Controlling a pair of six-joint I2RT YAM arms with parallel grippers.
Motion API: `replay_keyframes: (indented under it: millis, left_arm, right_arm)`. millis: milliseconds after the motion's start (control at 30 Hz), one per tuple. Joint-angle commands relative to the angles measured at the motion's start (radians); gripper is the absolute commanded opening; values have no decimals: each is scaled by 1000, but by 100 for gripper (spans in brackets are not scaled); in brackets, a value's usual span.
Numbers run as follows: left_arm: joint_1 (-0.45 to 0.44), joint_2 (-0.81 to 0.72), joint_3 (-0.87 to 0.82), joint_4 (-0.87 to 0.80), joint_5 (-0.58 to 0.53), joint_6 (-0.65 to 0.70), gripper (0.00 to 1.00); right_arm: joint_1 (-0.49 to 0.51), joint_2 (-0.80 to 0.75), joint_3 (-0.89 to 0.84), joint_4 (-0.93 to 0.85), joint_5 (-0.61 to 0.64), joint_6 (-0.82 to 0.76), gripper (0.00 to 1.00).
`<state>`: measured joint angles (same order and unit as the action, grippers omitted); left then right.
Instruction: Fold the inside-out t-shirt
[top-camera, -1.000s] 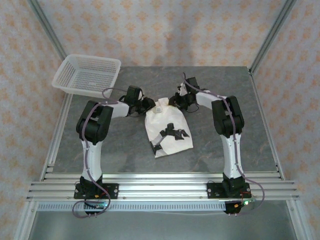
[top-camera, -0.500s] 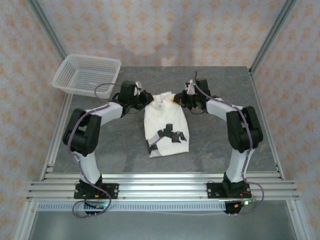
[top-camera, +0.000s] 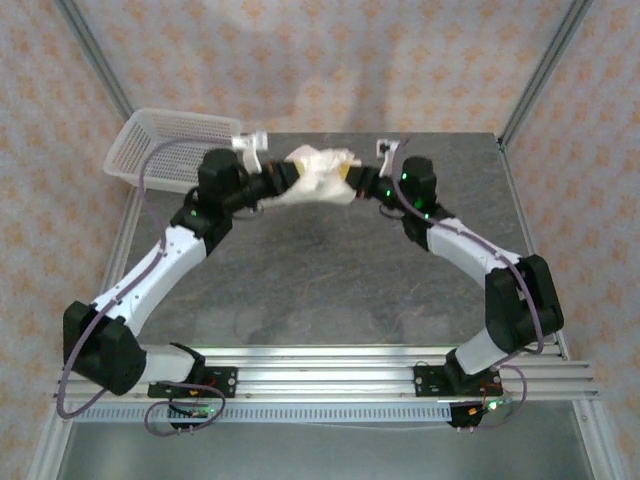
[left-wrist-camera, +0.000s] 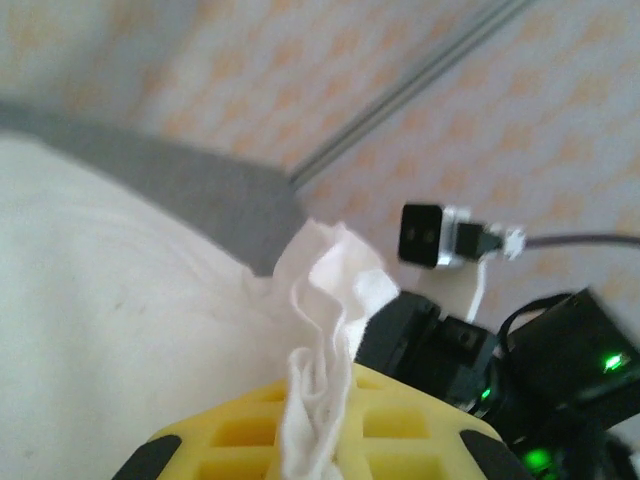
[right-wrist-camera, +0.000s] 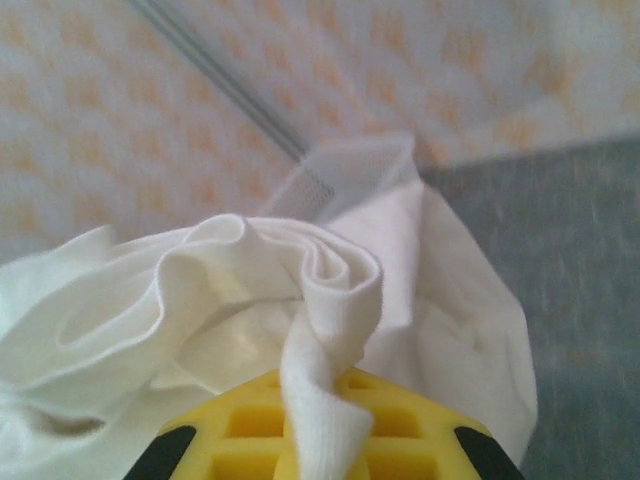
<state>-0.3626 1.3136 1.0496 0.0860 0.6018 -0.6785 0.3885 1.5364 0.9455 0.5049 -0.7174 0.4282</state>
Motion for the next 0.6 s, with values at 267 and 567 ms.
replay_keyframes:
  millis: [267, 567]
  left_arm:
    - [-32, -192, -624, 13, -112, -109, 0]
    - [-32, -262, -518, -179, -334, 11, 0]
  right_arm:
    - [106, -183, -391, -64, 90, -24, 0]
    - [127, -79, -242, -120, 144, -28, 0]
